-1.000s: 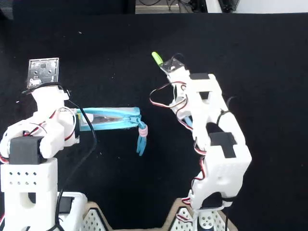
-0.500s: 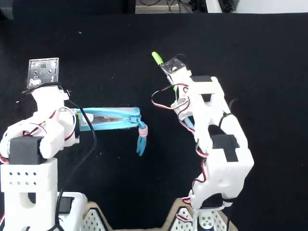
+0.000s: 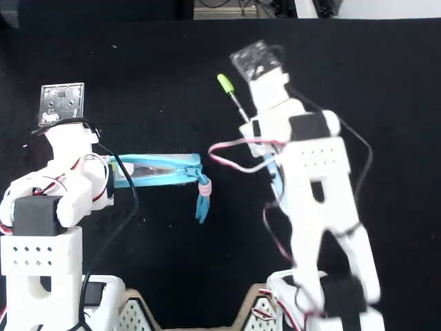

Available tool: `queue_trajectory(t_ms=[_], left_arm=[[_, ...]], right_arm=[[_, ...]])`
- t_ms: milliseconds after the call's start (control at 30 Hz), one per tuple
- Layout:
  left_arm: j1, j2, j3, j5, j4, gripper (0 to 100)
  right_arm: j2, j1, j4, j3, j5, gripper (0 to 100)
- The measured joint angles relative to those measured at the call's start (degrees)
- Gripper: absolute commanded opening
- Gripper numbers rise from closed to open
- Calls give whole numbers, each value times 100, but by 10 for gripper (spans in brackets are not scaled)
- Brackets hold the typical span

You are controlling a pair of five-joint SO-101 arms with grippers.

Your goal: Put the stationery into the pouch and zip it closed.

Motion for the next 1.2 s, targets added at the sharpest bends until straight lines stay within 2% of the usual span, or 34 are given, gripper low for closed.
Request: queue_trajectory(t_ms=[167,367,467,800,1000,1200], left_arm=[[0,0,0,0,0,30],[0,0,0,0,0,30],[0,0,0,0,0,30],[0,0,70,0,-70,30],[0,0,70,0,-70,30],[0,0,70,0,-70,30]], right_arm=[[-1327,-26,-404,888,-791,11],[-2980,-255,-1793,2813,-923,11],[-3710,-492,-2031,3367,-932,11],[-5477,-1231,-1670,3560,-923,11],[-6857,-1398,-1626,3560,-923,11],[-7631,-2092,-2338,3604,-932,11]])
